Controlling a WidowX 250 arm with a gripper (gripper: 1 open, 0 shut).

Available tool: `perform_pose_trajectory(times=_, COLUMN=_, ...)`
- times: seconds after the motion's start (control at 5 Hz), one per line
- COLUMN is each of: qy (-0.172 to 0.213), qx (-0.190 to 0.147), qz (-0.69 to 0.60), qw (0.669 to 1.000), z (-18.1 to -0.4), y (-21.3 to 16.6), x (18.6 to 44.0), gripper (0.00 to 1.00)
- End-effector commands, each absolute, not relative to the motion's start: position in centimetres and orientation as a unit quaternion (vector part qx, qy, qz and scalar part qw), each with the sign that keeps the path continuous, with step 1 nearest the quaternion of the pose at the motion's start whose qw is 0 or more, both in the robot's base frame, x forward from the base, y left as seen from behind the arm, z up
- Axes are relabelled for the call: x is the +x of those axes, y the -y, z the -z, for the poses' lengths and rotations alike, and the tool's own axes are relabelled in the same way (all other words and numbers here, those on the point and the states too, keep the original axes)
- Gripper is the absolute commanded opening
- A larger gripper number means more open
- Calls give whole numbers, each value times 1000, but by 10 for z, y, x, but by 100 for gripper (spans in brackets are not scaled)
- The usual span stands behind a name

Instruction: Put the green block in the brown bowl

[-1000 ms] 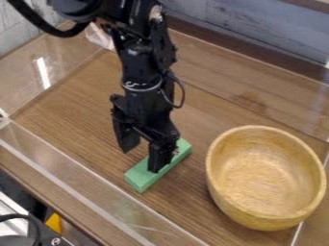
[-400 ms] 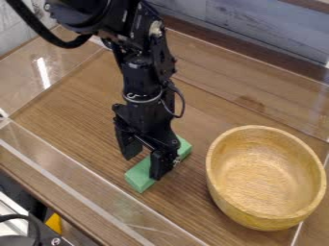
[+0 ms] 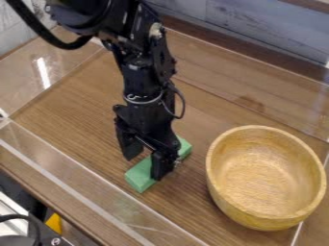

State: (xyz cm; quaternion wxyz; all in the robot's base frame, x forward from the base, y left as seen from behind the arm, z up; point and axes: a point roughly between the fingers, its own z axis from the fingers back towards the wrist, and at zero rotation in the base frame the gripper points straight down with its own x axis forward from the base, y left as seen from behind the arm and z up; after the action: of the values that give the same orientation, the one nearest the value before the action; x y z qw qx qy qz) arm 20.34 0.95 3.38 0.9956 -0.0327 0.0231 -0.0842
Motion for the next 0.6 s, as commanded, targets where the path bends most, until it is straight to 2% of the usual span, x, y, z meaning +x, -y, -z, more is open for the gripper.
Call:
perform_pose_trajectory(times=0.0, qy=-13, qx=-34, qz=78, qw=996, z=-37, y=-12, x=206, gripper=100)
perform_pose_trajectory(times=0.4, qy=-12, qx=-37, qz=76, qw=996, z=-36, y=-13, x=206, gripper=100)
